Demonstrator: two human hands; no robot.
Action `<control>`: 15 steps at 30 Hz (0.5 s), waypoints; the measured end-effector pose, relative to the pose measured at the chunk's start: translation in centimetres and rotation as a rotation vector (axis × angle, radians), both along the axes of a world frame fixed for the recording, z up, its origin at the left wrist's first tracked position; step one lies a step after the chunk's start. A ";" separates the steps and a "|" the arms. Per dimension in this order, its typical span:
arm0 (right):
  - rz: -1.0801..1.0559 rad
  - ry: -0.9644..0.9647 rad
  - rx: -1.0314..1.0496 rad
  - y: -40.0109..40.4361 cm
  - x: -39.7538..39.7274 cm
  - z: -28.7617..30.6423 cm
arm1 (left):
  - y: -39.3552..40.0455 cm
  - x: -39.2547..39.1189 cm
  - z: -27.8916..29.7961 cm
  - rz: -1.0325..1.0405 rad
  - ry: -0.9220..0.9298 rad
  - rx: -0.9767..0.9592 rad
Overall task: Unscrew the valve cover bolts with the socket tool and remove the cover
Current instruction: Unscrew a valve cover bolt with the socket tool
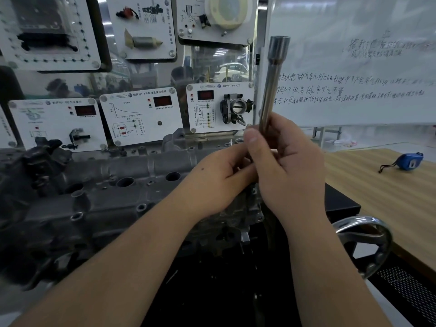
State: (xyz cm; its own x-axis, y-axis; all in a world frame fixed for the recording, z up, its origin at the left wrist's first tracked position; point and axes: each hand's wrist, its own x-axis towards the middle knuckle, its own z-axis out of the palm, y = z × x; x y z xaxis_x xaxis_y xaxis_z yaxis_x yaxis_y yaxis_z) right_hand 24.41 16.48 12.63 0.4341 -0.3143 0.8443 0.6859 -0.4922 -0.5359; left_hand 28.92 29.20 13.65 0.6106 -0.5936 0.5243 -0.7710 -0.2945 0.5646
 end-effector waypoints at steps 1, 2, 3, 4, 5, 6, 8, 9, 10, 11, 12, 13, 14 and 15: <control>-0.021 -0.011 -0.001 0.1 0.0 0.0 | 0.0 0.0 0.0 -0.003 0.005 -0.006; -0.048 -0.027 0.002 0.1 -0.1 0.0 | 0.0 0.1 0.0 -0.006 0.013 -0.008; -0.073 -0.042 0.003 0.1 0.0 0.0 | 0.1 0.1 0.0 -0.008 0.023 -0.008; -0.087 -0.053 0.000 0.1 0.0 -0.1 | 0.1 0.1 0.0 -0.011 0.035 -0.005; -0.091 -0.054 -0.009 0.1 0.0 -0.2 | 0.1 0.2 -0.1 -0.015 0.046 -0.005; -0.086 -0.043 -0.014 0.0 0.1 -0.2 | 0.1 0.2 -0.1 -0.018 0.053 -0.007; -0.044 -0.012 0.008 -0.2 0.2 -0.2 | 0.1 0.2 -0.1 -0.022 0.046 -0.010; -0.019 -0.002 0.033 -0.3 0.3 -0.2 | 0.1 0.3 -0.1 -0.020 0.034 -0.010; -0.006 0.000 0.053 -0.3 0.4 -0.2 | 0.1 0.4 -0.1 -0.013 0.023 -0.010; -0.003 -0.005 0.060 -0.2 0.5 -0.2 | 0.1 0.4 -0.1 -0.005 0.021 -0.011; 0.000 -0.014 0.056 -0.1 0.5 -0.2 | 0.0 0.5 -0.1 0.002 0.023 -0.011; 0.008 -0.020 0.048 0.0 0.6 -0.2 | 0.0 0.5 -0.1 0.004 0.024 -0.007; 0.013 -0.020 0.036 0.0 0.5 -0.2 | -0.1 0.4 0.0 0.003 0.023 0.004; 0.012 -0.017 0.026 0.1 0.5 -0.2 | -0.1 0.4 0.0 0.000 0.024 0.014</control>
State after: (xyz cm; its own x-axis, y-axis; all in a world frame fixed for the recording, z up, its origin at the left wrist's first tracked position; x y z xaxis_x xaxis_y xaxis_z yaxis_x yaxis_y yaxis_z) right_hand 24.93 16.58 12.47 0.4239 -0.3313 0.8429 0.7007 -0.4697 -0.5370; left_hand 29.29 29.09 13.67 0.6231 -0.6008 0.5009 -0.7572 -0.3027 0.5789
